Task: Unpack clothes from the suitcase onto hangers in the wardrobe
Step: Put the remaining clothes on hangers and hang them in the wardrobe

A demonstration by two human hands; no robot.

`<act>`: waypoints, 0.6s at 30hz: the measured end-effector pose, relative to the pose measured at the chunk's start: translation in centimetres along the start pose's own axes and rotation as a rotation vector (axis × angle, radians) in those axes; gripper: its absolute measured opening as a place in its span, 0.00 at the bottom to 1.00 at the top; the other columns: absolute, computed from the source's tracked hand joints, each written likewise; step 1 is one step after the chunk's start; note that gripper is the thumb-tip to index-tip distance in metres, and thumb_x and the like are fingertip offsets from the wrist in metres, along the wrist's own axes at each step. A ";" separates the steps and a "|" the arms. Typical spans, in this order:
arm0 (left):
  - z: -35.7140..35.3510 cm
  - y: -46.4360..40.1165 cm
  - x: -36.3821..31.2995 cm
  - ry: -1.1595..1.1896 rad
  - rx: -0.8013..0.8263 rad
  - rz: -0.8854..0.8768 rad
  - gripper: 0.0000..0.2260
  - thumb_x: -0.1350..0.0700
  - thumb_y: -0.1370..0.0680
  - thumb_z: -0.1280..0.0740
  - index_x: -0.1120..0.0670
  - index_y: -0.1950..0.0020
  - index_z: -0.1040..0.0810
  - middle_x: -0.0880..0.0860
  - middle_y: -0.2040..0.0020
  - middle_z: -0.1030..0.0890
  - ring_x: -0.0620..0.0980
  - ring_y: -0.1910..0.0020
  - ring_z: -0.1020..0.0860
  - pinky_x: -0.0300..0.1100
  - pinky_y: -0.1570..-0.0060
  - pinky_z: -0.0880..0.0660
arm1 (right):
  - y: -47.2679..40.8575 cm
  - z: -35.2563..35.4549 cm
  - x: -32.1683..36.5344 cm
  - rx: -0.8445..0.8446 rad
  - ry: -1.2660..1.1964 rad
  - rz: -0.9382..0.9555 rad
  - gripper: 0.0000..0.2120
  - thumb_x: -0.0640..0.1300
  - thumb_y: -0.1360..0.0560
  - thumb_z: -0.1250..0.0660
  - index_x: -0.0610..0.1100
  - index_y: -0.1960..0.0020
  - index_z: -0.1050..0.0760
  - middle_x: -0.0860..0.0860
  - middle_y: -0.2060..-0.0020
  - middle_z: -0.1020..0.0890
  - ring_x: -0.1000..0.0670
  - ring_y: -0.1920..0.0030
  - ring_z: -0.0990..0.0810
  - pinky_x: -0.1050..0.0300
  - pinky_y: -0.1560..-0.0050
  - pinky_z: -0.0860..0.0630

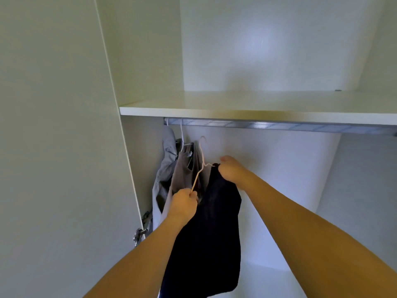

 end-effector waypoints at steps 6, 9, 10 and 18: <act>0.9 -5.1 -5.2 -0.048 -0.131 0.021 0.14 0.56 0.16 0.44 0.62 0.44 0.22 0.55 0.55 0.22 0.49 0.61 0.25 0.40 0.61 0.33 | -1.8 1.7 -1.7 -0.166 0.457 0.197 0.33 0.44 0.25 0.38 0.45 0.23 0.47 0.43 0.28 0.35 0.39 0.30 0.35 0.43 0.30 0.36; 0.9 -8.0 -7.1 0.014 -0.151 0.050 0.14 0.58 0.17 0.43 0.64 0.41 0.23 0.62 0.45 0.20 0.59 0.45 0.22 0.42 0.54 0.29 | -2.0 2.2 -2.5 -0.215 0.542 0.205 0.33 0.46 0.24 0.37 0.45 0.23 0.48 0.43 0.27 0.39 0.39 0.28 0.39 0.43 0.27 0.41; 1.0 -8.9 -7.5 0.037 -0.161 0.057 0.14 0.58 0.18 0.43 0.64 0.41 0.22 0.62 0.44 0.20 0.60 0.44 0.22 0.45 0.51 0.27 | -2.1 2.3 -2.8 -0.220 0.562 0.204 0.33 0.46 0.24 0.37 0.45 0.23 0.49 0.43 0.26 0.41 0.39 0.27 0.40 0.44 0.26 0.42; -0.6 -10.9 -6.4 -0.234 -0.090 0.050 0.15 0.62 0.17 0.47 0.62 0.33 0.27 0.58 0.38 0.24 0.56 0.38 0.24 0.48 0.37 0.29 | -3.0 1.3 -3.8 -0.200 0.575 0.252 0.34 0.45 0.23 0.37 0.46 0.22 0.50 0.43 0.24 0.43 0.39 0.25 0.43 0.43 0.25 0.46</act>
Point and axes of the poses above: each hand's wrist, its own y-axis away from the middle knuckle, its own z-axis out of the back of the hand, x = y × z, the point moved 4 cm from there along -y, towards the middle knuckle
